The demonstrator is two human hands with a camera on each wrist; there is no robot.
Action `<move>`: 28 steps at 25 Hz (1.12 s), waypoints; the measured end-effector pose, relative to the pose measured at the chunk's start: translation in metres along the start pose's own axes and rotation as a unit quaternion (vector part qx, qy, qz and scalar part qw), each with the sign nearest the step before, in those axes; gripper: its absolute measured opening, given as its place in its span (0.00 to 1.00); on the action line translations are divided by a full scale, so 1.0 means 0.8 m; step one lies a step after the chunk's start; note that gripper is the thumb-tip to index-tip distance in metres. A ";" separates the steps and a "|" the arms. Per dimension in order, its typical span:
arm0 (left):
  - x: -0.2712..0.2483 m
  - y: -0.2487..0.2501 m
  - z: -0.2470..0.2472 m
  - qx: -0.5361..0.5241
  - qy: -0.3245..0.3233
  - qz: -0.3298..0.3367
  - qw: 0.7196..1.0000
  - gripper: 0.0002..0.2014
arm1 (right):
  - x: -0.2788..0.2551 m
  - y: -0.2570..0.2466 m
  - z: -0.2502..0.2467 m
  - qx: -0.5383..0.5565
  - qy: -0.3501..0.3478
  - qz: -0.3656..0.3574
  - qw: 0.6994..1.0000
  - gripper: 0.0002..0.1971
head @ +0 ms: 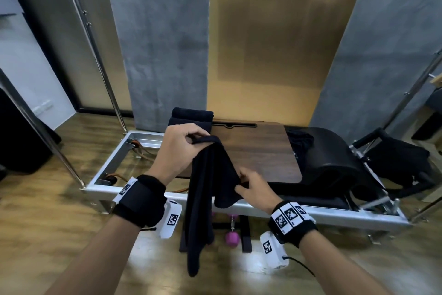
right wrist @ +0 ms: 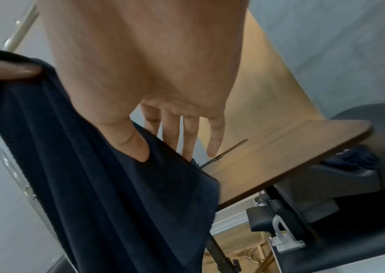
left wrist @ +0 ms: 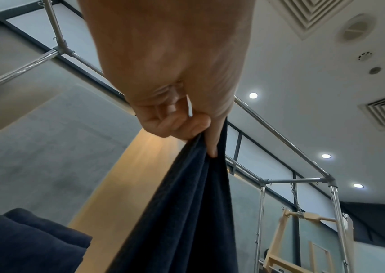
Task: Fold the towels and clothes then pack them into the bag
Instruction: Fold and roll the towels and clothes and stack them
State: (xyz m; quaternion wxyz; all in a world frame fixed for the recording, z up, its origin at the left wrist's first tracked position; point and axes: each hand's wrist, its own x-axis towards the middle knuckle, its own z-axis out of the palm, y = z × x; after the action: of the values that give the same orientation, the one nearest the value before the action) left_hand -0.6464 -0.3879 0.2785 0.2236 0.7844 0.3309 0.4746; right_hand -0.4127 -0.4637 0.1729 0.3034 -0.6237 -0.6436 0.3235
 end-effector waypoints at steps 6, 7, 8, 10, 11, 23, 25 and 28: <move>-0.010 -0.028 -0.024 -0.051 0.029 -0.090 0.994 0.09 | -0.038 0.044 -0.077 -0.016 0.078 0.009 0.997 0.12; -0.011 -0.036 -0.026 -0.057 0.026 -0.110 0.992 0.11 | -0.042 0.050 -0.098 -0.041 0.128 0.004 0.991 0.13; -0.013 -0.043 -0.025 -0.062 0.019 -0.127 0.990 0.13 | -0.044 0.054 -0.118 -0.055 0.183 0.002 0.982 0.11; -0.014 -0.055 -0.016 -0.081 0.011 -0.155 0.985 0.16 | -0.045 0.054 -0.153 -0.034 0.265 -0.011 0.964 0.06; -0.012 -0.060 -0.009 -0.096 0.016 -0.160 0.982 0.18 | -0.042 0.053 -0.167 -0.017 0.292 -0.018 0.956 0.05; 0.092 -0.131 0.103 -0.040 0.175 -0.199 0.963 0.03 | 0.081 0.113 -0.213 0.194 0.393 0.050 0.897 0.08; 0.119 -0.152 0.142 -0.137 0.187 -0.289 0.929 0.08 | 0.125 0.132 -0.221 0.264 0.365 0.080 0.889 0.09; 0.158 -0.178 0.202 -0.228 0.194 -0.365 0.882 0.05 | 0.187 0.162 -0.229 0.314 0.357 0.105 0.873 0.07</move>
State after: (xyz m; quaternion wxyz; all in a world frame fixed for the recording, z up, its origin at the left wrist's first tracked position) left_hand -0.5043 -0.2042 0.1865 0.4847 0.4277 0.5130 0.5647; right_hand -0.1945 -0.3059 0.1790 0.6566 -0.6325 -0.2867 0.2944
